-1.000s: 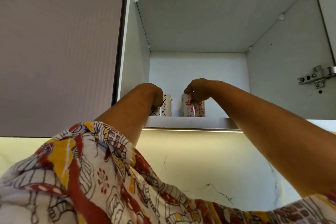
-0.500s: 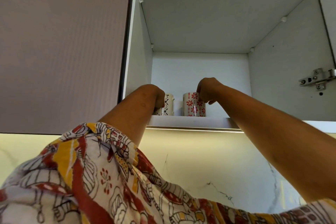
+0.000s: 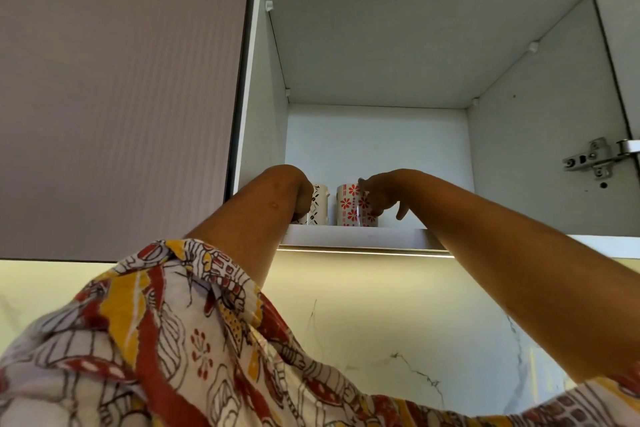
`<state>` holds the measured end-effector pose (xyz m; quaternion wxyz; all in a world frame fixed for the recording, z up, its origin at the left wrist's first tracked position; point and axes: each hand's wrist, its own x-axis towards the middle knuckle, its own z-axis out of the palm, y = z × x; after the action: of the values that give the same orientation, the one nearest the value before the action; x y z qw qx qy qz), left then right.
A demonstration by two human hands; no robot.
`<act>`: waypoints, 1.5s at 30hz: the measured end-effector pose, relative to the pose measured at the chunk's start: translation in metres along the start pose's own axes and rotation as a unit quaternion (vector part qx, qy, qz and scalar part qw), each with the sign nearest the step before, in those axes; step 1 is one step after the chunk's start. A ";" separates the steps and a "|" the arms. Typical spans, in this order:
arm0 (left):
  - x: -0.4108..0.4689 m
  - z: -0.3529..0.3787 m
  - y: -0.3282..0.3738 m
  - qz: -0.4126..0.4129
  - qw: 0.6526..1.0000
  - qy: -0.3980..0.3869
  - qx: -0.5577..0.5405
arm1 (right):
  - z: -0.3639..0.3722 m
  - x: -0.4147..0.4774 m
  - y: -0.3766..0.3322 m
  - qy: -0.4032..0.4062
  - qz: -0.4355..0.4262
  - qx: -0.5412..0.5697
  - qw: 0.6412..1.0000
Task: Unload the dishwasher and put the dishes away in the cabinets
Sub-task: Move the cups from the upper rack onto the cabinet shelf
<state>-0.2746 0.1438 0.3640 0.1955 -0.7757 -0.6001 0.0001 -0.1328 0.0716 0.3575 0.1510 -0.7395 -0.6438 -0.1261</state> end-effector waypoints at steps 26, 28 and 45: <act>0.049 0.006 -0.012 -0.035 0.995 -0.044 0.080 | 0.004 -0.024 0.002 -0.034 -0.005 0.001 0.999; 0.053 0.006 -0.013 -0.037 0.995 -0.047 0.076 | 0.005 -0.023 0.005 -0.034 -0.005 -0.003 0.999; -0.007 -0.002 0.005 -0.014 0.993 -0.075 0.091 | 0.002 -0.018 0.011 -0.005 -0.097 -0.113 0.989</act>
<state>-0.2717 0.1360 0.3626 0.2203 -0.7439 -0.6213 0.1100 -0.1248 0.0547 0.3478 0.0506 -0.6867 -0.6947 -0.2080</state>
